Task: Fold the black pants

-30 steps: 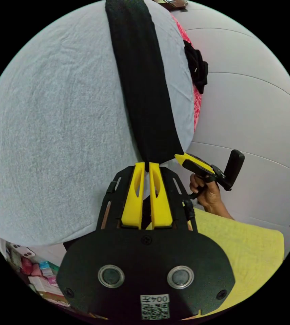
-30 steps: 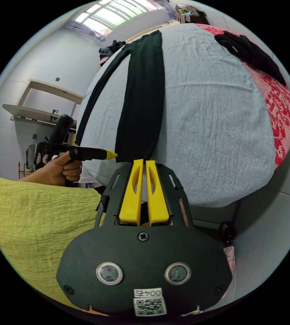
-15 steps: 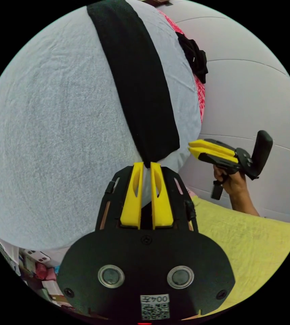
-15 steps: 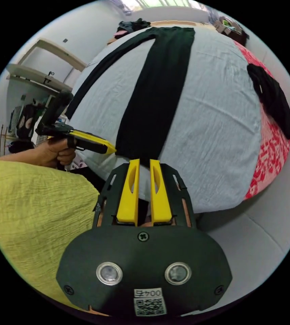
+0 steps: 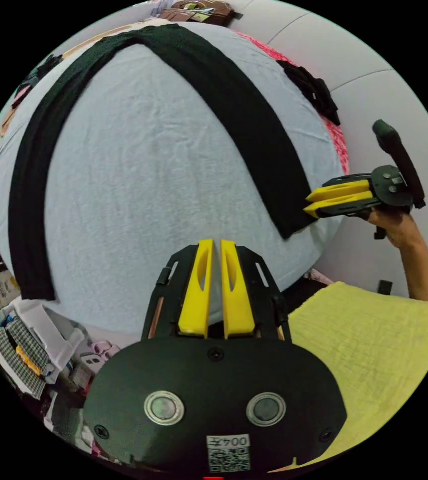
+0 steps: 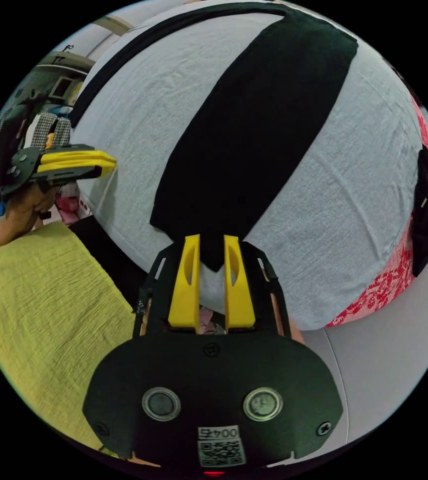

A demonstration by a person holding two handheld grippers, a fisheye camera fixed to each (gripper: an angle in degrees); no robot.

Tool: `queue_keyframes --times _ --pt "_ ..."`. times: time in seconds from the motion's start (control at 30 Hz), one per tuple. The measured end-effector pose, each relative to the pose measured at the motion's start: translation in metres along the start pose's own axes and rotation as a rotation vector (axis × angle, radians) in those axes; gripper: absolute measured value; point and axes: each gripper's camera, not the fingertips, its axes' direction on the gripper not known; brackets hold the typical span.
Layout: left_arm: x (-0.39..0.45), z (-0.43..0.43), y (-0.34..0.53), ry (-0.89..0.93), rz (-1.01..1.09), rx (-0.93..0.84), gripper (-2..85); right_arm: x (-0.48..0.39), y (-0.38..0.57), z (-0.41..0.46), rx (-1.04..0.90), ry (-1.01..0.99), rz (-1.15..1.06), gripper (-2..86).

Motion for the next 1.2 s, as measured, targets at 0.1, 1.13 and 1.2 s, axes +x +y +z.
queue_keyframes --times 0.1,1.13,1.2 --pt "0.004 0.005 0.0 -0.01 0.006 0.008 0.9 0.009 -0.015 0.011 -0.034 -0.034 0.037 8.7" --pt "0.158 -0.029 -0.057 -0.233 0.124 0.0 0.7 0.053 -0.081 0.134 -0.012 0.113 -0.018 6.3" --pt "0.169 -0.037 -0.063 -0.257 0.148 -0.003 0.7 0.058 -0.082 0.14 -0.003 0.105 -0.012 6.3"
